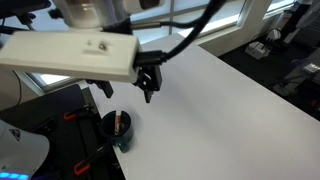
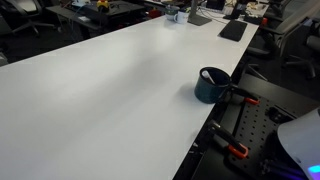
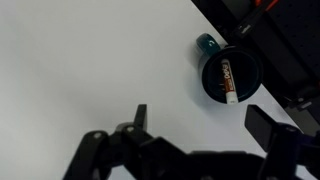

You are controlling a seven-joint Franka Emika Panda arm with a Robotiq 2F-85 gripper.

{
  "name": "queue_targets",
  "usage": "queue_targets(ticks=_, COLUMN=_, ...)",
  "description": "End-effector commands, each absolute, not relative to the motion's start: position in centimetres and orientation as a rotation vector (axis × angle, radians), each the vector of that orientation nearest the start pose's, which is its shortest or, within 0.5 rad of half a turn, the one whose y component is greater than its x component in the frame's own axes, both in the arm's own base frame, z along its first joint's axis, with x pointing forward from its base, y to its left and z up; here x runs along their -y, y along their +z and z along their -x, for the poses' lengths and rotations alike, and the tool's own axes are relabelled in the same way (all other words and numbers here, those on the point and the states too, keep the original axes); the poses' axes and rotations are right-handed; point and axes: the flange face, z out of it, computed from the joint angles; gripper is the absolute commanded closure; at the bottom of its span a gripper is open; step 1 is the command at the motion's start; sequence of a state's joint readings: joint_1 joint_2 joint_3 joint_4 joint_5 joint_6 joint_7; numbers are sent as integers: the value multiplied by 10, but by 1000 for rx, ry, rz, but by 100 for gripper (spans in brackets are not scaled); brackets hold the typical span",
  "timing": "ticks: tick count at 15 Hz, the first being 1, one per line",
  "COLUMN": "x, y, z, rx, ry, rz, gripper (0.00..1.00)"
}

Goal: Remove the marker from the cup and put it on the table

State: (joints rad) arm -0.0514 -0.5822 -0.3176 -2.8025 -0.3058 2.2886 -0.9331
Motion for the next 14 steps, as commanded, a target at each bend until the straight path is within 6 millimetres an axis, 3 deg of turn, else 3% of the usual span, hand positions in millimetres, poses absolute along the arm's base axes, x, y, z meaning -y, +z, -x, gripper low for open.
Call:
queue_targets(ticks=1, x=120, y=327, z=-344, rx=1340, ry=16, rz=2957, gripper=0)
queue_targets(ticks=5, x=119, y=280, z=-358, rx=1438, ry=39, rz=2950, gripper=0)
queue_targets(ticks=9, x=117, y=238, z=-357, rx=1545, ry=135, rz=2893, gripper=0)
queue_targets(ticks=14, x=105, y=221, z=-349, rx=1580, ry=274, rz=2732, gripper=0)
